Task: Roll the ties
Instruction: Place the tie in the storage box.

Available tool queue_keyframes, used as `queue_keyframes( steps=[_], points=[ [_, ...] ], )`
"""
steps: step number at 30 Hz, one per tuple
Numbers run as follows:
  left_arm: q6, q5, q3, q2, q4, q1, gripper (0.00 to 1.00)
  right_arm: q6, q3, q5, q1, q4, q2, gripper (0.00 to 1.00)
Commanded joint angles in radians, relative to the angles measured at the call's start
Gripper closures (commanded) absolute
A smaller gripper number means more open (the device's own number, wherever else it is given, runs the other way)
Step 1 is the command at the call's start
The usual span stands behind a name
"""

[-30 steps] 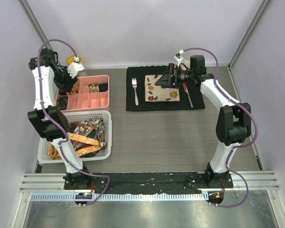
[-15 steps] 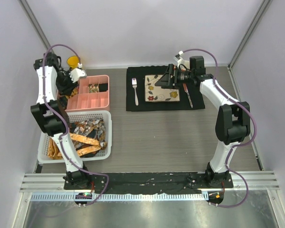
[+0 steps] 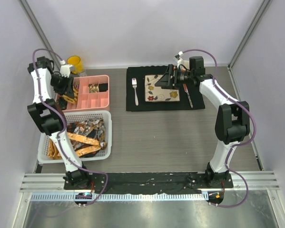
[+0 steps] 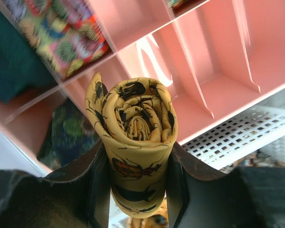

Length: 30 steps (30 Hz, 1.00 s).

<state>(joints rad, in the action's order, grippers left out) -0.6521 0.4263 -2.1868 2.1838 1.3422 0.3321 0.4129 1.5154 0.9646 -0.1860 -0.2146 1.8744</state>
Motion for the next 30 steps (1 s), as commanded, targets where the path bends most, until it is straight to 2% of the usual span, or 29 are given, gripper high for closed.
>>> queue_keyframes(
  steps=[1,6,14,22,30],
  points=[
    [0.184,0.034,0.036,-0.006,0.255,0.045,1.0,-0.019,0.016,0.005,0.0,0.011,-0.001,0.0],
    [0.265,0.031,0.097,-0.021,0.16,0.051,1.0,-0.02,0.011,0.006,0.0,0.011,-0.003,0.01],
    [0.335,0.063,0.162,-0.048,0.104,0.051,1.0,-0.025,-0.004,0.006,0.003,0.003,-0.009,0.0],
    [0.399,-0.058,0.222,-0.075,-0.043,0.05,1.0,-0.025,0.003,0.006,0.002,0.001,-0.004,0.0],
    [0.407,-0.162,0.217,-0.081,-0.118,0.033,1.0,-0.025,0.008,0.006,0.002,0.001,-0.001,0.0]
  ],
)
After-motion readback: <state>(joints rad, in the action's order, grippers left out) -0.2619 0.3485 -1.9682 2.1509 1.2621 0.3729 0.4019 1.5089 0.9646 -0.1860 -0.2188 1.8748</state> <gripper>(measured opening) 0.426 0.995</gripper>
